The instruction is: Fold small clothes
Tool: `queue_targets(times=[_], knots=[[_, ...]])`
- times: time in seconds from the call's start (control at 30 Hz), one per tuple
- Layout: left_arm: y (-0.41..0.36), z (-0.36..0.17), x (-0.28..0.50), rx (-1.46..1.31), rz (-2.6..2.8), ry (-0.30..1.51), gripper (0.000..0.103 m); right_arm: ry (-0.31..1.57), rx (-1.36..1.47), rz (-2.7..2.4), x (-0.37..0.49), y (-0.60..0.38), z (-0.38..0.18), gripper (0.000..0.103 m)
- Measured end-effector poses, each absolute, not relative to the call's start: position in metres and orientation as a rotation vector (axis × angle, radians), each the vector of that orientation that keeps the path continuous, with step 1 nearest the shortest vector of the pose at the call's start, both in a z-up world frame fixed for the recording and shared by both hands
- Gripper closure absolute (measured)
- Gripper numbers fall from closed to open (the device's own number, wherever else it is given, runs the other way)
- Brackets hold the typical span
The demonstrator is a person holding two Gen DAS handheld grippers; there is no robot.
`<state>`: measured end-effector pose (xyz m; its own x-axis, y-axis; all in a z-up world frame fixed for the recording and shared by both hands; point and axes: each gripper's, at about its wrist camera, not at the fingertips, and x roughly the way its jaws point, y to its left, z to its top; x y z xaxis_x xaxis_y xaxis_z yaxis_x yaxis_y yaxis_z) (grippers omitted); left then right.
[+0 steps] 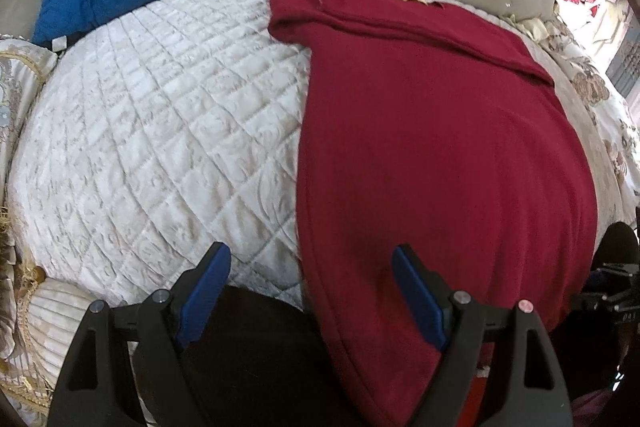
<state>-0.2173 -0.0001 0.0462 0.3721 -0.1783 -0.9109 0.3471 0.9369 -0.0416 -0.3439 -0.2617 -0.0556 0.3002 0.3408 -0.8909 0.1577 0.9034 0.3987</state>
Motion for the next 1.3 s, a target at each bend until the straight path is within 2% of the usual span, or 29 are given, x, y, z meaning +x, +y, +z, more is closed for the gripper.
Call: queue_targets(times=[0.07,0.13,0.2,0.6,0.63,0.67,0.7,0.73,0.77,0.83,0.87,0.9,1.3], knots=[[-0.001,0.044,-0.219,0.171,-0.350,1.155,0.017,1.277,0.448,0.120,-0.344,-0.263,-0.055,0.069],[0.000,0.045,-0.221,0.168,-0.360,1.162,0.017,1.278,0.436,0.109,-0.344,-0.264,-0.054,0.080],[0.001,0.045,-0.223,0.161,-0.378,1.177,0.017,1.279,0.442,0.099,-0.345,-0.268,-0.054,0.083],[-0.023,0.021,-0.238,0.274,-0.464,1.284,0.019,1.299,0.385,0.164,-0.341,-0.266,-0.053,0.084],[-0.025,0.020,-0.238,0.287,-0.463,1.282,0.022,1.298,0.388,0.161,-0.341,-0.267,-0.054,0.091],[-0.026,0.019,-0.239,0.300,-0.458,1.286,0.029,1.297,0.387,0.159,-0.341,-0.269,-0.053,0.097],[-0.026,0.018,-0.239,0.302,-0.455,1.291,0.042,1.293,0.393,0.161,-0.341,-0.270,-0.053,0.103],[-0.025,0.017,-0.239,0.299,-0.453,1.297,0.050,1.285,0.405,0.168,-0.342,-0.270,-0.052,0.103],[-0.024,0.016,-0.238,0.294,-0.452,1.307,0.064,1.273,0.414,0.183,-0.343,-0.270,-0.049,0.103],[-0.022,0.016,-0.240,0.286,-0.452,1.303,0.071,1.250,0.408,0.209,-0.345,-0.268,-0.044,0.103],[-0.021,0.017,-0.240,0.272,-0.459,1.302,0.085,1.234,0.407,0.223,-0.345,-0.267,-0.039,0.103],[-0.018,0.020,-0.239,0.241,-0.469,1.304,0.092,1.218,0.417,0.237,-0.345,-0.266,-0.035,0.103],[0.023,0.111,-0.198,-0.118,-0.549,1.104,0.095,0.864,0.631,0.356,-0.333,-0.316,0.050,0.103]])
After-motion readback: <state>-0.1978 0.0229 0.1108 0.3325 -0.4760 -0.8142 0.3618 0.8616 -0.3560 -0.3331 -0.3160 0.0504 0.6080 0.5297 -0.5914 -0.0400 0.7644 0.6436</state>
